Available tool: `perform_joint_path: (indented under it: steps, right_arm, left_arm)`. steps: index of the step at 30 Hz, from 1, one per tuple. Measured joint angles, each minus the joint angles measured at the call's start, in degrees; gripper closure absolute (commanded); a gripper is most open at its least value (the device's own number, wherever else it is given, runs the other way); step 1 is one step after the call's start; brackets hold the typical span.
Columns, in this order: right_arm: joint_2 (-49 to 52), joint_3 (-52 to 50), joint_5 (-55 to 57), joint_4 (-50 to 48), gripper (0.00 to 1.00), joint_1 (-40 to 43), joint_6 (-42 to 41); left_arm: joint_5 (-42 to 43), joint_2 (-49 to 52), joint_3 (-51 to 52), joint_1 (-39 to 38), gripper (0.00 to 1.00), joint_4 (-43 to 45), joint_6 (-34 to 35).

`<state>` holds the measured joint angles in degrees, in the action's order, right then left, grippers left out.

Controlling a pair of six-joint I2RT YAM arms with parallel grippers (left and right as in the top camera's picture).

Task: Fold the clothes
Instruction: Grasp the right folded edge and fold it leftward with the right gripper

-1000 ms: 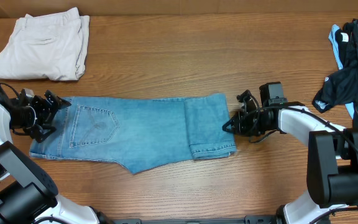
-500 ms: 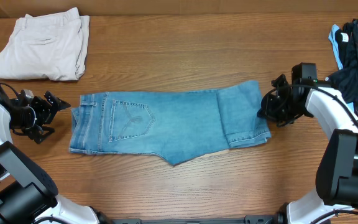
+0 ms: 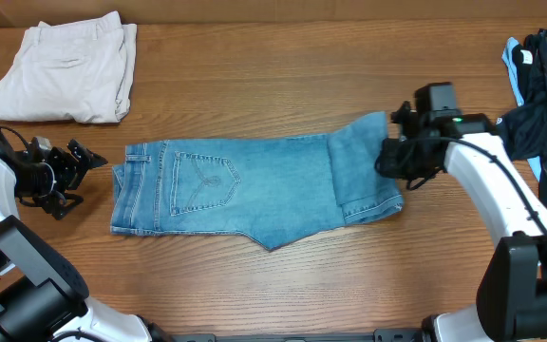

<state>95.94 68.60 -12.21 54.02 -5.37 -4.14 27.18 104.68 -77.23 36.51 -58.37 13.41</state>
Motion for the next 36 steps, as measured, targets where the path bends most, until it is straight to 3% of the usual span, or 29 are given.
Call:
perform_joint_path:
  steps: [16,20,29,31,32,33,36]
  right_arm:
    - [0.00,0.09,5.46,-1.88,0.96,-18.27,-10.10]
    - [0.00,0.09,5.51,-3.98,0.85,-21.14,-13.31]
    - [0.00,0.09,0.76,-10.51,0.82,-25.24,-20.37]
    - [0.02,0.09,0.26,-11.52,0.69,-26.58,-22.18]
    - [0.07,0.09,-0.17,-12.22,0.53,-27.32,-22.99]
    - [0.13,0.09,-0.70,-12.94,0.43,-28.11,-23.71]
    - [0.81,0.09,-2.29,-14.64,0.40,-30.29,-25.00]
  left_arm:
    - [0.00,0.00,0.00,-0.02,0.00,-0.17,0.00]
    - [0.00,0.00,0.02,-0.02,0.00,-0.17,0.00]
    - [0.00,0.00,0.02,-0.02,0.00,-0.22,0.00]
    - [0.00,0.00,0.00,-0.02,0.00,-0.24,0.00]
    - [0.00,0.00,0.00,-0.02,0.00,-0.24,0.00]
    - [0.00,0.00,0.02,-0.02,0.00,-0.24,0.00]
    - [0.00,0.00,0.02,-0.02,0.00,-0.33,0.00]
